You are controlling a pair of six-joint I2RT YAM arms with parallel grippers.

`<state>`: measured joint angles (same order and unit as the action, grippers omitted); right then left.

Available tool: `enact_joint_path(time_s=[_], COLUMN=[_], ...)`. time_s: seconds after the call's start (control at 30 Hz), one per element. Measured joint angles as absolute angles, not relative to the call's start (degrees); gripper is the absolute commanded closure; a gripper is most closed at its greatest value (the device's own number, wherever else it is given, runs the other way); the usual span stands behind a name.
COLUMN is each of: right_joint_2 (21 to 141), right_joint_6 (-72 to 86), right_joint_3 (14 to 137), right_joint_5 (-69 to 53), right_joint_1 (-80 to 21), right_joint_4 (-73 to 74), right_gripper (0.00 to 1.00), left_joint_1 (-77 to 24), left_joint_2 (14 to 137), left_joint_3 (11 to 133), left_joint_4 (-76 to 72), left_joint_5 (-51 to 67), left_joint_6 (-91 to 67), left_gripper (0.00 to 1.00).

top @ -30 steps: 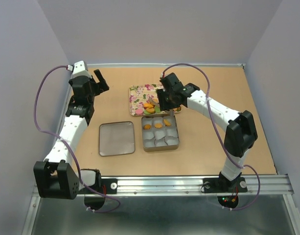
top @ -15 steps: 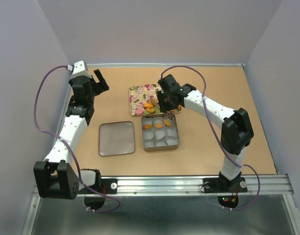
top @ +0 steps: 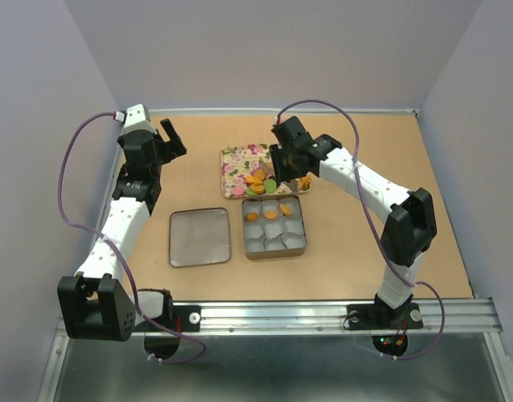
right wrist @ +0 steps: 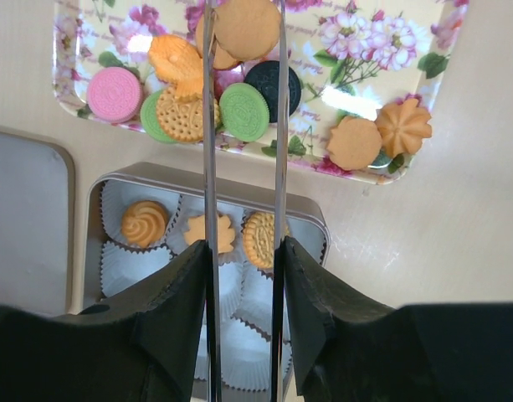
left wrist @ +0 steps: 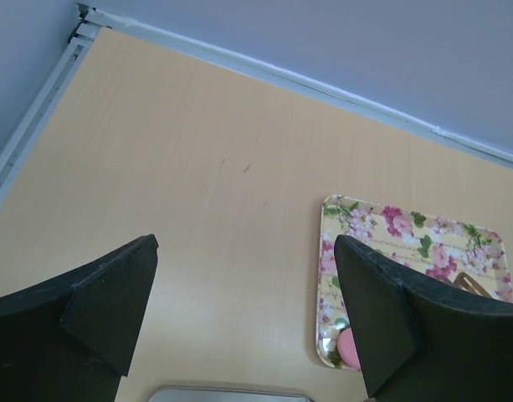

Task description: Pack the cookies

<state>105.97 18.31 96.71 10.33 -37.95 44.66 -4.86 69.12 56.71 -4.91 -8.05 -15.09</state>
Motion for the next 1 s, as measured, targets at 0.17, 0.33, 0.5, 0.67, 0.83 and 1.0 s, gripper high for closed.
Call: enact_joint_path(time_s=[0.17,0.33,0.5,0.67,0.83,1.0], right_joint_2=[101.82,92.68,79.66,73.52,69.97,66.96], right_joint_6=[18.17,18.57,19.94,21.82,24.01,25.08], right_joint_3=[97.89,94.76,84.82,75.31,67.11,63.40], right_joint_5=[10.96,8.34,3.92,-1.26,-5.89,-9.26], right_joint_1=[-37.95,-37.95,-37.95,-37.95,-37.95,-37.95], right_joint_4=[46.94,47.16,47.07,46.89,46.19,45.93], right_gripper=[0.56,0.57,0.57,0.59,0.59,0.60], left_joint_1=[-4.86,-4.86,-4.86,-4.86,-4.82,-4.75], left_joint_2=[68.42,67.11,64.07,62.98,70.17,71.79], left_joint_3=[56.66,55.75,50.48,48.34,57.67,58.89], left_joint_4=[-4.93,-6.09,-13.91,-22.81,-25.50,-27.40], left_joint_5=[-8.45,-10.04,-10.33,-10.31,-11.64,-11.99], left_joint_6=[-15.14,-15.62,-16.75,-16.29,-8.73,-4.25], left_gripper=[0.01,0.01,0.01,0.01,0.01,0.01])
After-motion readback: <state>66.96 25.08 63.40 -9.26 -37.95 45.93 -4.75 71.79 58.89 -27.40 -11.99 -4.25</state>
